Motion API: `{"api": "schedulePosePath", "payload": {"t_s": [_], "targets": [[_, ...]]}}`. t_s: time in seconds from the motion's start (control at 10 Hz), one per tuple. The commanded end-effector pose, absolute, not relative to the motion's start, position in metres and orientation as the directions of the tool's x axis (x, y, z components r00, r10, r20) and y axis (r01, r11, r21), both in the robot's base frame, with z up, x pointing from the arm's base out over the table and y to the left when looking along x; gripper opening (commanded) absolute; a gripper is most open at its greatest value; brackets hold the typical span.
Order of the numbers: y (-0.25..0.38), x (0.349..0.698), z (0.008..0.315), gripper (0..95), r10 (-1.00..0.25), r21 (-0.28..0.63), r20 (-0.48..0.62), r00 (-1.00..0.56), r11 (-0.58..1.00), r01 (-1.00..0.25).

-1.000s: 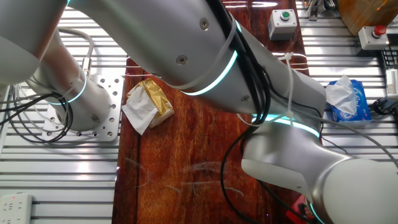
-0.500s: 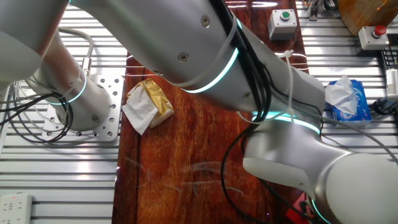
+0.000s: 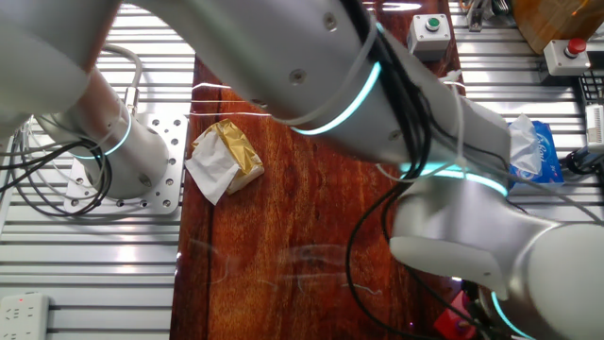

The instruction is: Take out one Hanoi block and throw it aside

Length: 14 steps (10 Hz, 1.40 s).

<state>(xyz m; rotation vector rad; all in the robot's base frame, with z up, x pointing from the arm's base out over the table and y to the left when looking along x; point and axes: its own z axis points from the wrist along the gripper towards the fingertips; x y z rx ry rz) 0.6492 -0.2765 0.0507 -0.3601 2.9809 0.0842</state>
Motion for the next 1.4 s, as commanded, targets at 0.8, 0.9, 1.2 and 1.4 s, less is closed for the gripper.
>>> {"api": "schedulePosePath", "payload": {"t_s": [0.8, 0.9, 1.2, 1.4], "targets": [[-0.2762, 0.6487, 0.0516, 57.0, -0.24, 0.028, -0.147, -0.96, 0.969, -0.247], [-0.2762, 0.6487, 0.0516, 57.0, -0.243, 0.025, -0.154, -0.958, 0.968, -0.25], [-0.2762, 0.6487, 0.0516, 57.0, -0.237, 0.026, -0.15, -0.96, 0.97, -0.243], [-0.2747, 0.6553, 0.0496, 57.0, -0.236, 0.028, -0.148, -0.961, 0.97, -0.242]]}}
